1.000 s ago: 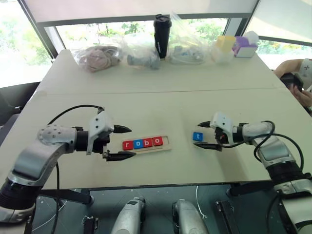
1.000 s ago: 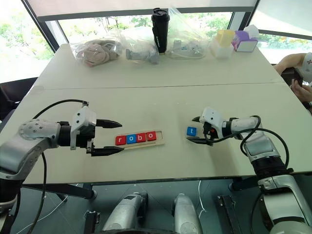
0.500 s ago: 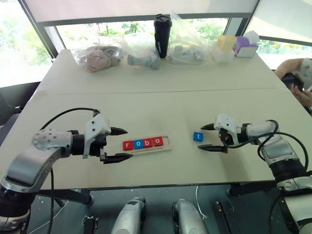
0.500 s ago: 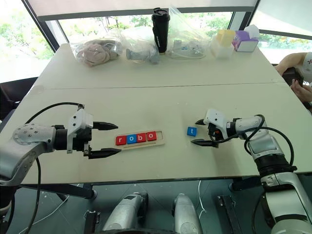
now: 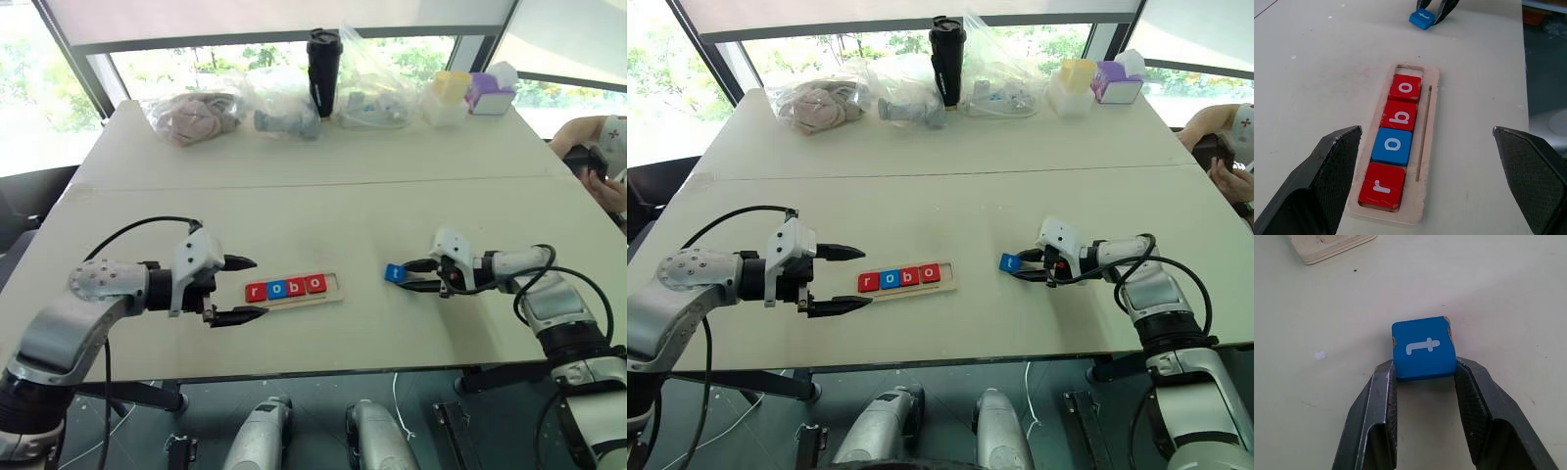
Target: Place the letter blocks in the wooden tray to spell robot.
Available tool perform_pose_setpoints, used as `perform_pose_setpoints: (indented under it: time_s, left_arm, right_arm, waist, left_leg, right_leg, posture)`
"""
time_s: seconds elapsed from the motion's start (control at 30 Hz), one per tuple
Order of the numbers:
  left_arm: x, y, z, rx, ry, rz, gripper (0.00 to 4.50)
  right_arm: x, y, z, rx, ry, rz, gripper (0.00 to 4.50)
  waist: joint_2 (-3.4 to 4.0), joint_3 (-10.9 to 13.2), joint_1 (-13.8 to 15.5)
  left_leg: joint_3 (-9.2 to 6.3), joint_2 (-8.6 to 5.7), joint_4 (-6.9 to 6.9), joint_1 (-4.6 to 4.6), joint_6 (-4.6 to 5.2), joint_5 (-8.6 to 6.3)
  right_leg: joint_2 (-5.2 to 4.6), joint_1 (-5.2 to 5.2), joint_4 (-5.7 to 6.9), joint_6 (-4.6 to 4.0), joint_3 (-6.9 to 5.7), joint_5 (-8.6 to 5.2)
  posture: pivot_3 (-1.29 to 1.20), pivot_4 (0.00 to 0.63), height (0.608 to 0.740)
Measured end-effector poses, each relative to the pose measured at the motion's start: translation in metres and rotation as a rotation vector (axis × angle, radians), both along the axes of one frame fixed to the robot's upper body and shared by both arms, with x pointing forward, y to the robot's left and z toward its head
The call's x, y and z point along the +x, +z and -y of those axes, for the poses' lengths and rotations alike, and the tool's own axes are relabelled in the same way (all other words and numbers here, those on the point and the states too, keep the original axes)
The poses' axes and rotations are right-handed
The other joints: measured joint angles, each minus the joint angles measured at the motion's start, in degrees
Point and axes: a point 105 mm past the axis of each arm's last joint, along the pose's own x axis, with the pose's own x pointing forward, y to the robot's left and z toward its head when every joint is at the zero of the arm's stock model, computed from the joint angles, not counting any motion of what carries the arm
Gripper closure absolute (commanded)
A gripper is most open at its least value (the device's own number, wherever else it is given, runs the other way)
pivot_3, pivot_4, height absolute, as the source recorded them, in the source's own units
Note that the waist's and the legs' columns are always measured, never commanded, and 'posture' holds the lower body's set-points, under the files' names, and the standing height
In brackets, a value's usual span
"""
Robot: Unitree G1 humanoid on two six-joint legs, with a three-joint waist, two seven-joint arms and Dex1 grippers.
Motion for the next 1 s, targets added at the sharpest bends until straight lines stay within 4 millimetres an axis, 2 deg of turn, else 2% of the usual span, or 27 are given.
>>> perform_pose_setpoints:
  time_s: [0.23,0.4,0.6,1.0]
  left_arm:
    - [0.001,-0.001,-0.009,0.037,0.035,0.000,0.00]
    - [-0.002,-0.004,-0.015,0.048,0.056,-0.012,0.00]
    - [-0.003,-0.004,-0.017,0.050,0.097,0.003,0.00]
    - [-0.006,-0.005,-0.015,0.039,0.118,0.005,0.00]
  right_arm:
    - [-0.009,0.026,-0.064,-0.011,0.234,0.032,3.40]
    - [-0.006,0.029,-0.087,-0.046,0.314,0.045,3.40]
    - [0.001,0.012,-0.091,-0.175,0.345,0.035,3.40]
    - [0.007,0.012,-0.096,-0.204,0.378,0.053,3.40]
  waist:
    - [0.00,0.00,0.00]
    - [0.00,0.00,0.16]
    - [0.00,0.00,0.11]
    - [0.00,0.00,-0.01]
  left_leg:
    - [0.00,0.01,-0.01,-0.01,-0.03,-0.02]
    - [0.00,-0.05,-0.02,-0.07,-0.12,-0.07]
    - [-0.01,-0.06,-0.03,-0.08,-0.12,-0.07]
    - [0.00,-0.06,-0.03,-0.06,-0.15,-0.06]
  right_leg:
    - [0.01,-0.05,0.03,0.00,0.02,0.00]
    - [-0.05,-0.09,0.00,0.00,0.02,0.00]
    - [-0.04,-0.13,0.01,0.02,0.02,0.01]
    - [0.02,-0.13,0.04,0.05,0.03,0.05]
  posture:
    - [0.00,0.150,0.740]
    - [0.00,0.150,0.740]
    - [0.00,0.150,0.740]
    - [0.00,0.150,0.740]
